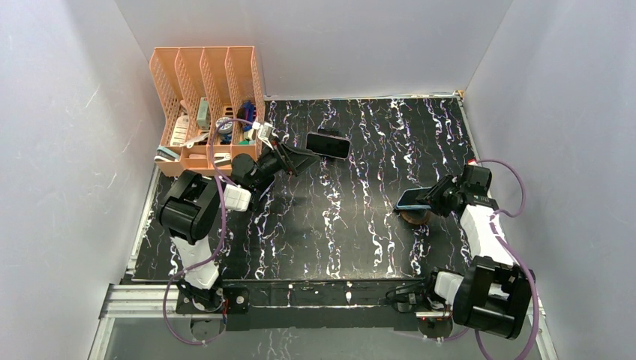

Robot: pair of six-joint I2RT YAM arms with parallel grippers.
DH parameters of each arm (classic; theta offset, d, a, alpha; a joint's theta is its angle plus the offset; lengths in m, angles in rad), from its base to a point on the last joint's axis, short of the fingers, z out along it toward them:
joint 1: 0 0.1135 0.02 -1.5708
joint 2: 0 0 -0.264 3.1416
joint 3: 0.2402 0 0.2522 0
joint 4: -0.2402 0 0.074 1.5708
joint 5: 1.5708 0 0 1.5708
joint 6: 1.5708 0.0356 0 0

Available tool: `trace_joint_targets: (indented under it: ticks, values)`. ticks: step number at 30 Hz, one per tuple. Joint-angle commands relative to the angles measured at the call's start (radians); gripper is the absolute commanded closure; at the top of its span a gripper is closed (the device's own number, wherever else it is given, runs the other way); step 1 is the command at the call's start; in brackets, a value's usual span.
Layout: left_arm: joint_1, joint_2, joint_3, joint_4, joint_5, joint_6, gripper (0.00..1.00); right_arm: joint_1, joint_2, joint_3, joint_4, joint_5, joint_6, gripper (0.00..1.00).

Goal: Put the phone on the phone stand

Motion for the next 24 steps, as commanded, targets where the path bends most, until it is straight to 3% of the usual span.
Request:
trace_joint_targets:
  ticks: [1,8,16,20,24]
  values:
    - [0.008,-0.004,0.023,0.254,0.014,0.01,0.06,0.003,0.037,-0.037,0.24,-0.104,-0.008,0.67]
    - [0.008,-0.012,0.016,0.254,0.016,0.016,0.06,0.003,0.255,0.027,0.482,-0.401,0.003,0.7]
    - [0.008,-0.013,0.015,0.254,0.017,0.016,0.06,0.017,0.614,0.247,0.52,-0.75,-0.076,0.74]
    - [0.008,-0.009,0.015,0.254,0.018,0.016,0.06,0.064,0.638,0.316,0.536,-0.797,-0.167,0.71]
    - [0.007,-0.001,0.016,0.254,0.019,0.016,0.06,0.113,0.641,0.427,0.383,-0.788,-0.315,0.7]
